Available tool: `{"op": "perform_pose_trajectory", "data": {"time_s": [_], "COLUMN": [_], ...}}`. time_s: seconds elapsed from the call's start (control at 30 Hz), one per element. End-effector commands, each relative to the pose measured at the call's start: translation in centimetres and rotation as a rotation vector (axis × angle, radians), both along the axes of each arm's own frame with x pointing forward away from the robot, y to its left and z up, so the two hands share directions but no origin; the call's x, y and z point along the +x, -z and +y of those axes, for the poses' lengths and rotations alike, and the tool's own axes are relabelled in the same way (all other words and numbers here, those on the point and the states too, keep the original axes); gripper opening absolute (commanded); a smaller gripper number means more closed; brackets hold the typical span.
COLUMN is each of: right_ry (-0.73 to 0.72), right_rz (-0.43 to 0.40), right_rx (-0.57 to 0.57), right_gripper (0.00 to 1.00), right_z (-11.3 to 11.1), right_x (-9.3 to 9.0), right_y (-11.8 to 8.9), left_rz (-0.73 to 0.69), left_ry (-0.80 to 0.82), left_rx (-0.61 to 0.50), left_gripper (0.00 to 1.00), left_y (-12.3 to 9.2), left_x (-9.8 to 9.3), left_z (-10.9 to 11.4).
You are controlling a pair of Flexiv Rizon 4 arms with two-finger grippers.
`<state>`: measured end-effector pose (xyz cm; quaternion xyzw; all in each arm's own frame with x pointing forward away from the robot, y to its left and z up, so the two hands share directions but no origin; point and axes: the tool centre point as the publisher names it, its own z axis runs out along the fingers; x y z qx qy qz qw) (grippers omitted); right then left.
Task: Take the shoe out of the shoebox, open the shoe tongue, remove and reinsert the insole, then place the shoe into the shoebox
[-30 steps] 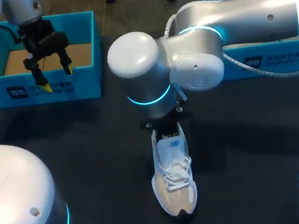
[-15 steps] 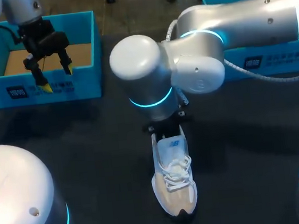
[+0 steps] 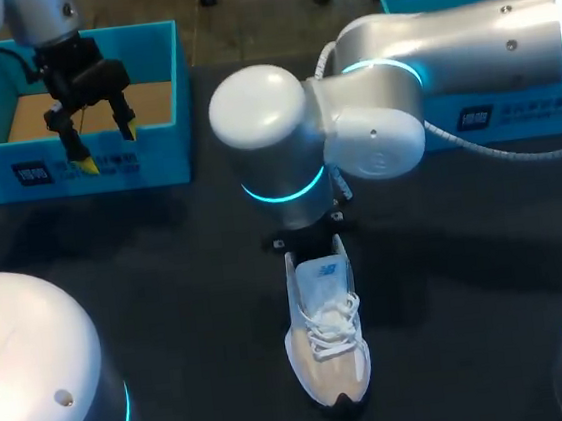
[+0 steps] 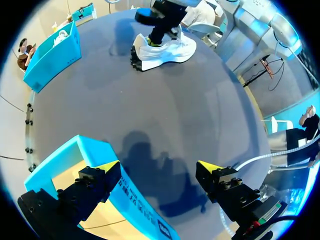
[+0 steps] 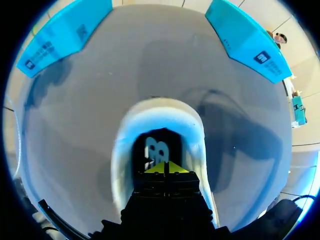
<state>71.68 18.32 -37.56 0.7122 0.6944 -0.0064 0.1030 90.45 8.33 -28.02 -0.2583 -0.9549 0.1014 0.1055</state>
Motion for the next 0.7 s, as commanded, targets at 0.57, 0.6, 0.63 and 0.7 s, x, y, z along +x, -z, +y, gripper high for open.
{"op": "perform_pose_trajectory", "data": {"time_s": [0.57,0.6,0.63,0.7], "right_ry": [-0.029,-0.026,-0.018,-0.021], "right_rz": [0.127,0.119,0.112,0.100], "right_rx": [0.216,0.213,0.195,0.174], "right_gripper": [0.00,0.00,0.00,0.00], "right_z": [1.8,1.7,1.7,1.7], "right_x": [0.7,0.5,0.3,0.1], "right_y": [4.2,3.7,3.1,1.6], "left_rz": [0.001,0.001,0.001,0.001], "left_ry": [0.002,0.002,0.002,0.002], "left_rx": [0.003,0.003,0.003,0.003], "left_gripper": [1.00,1.00,1.00,1.00], "left_y": [-0.1,-0.1,-0.1,-0.1], "left_x": [0.0,0.0,0.0,0.0], "left_z": [0.0,0.0,0.0,0.0]}}
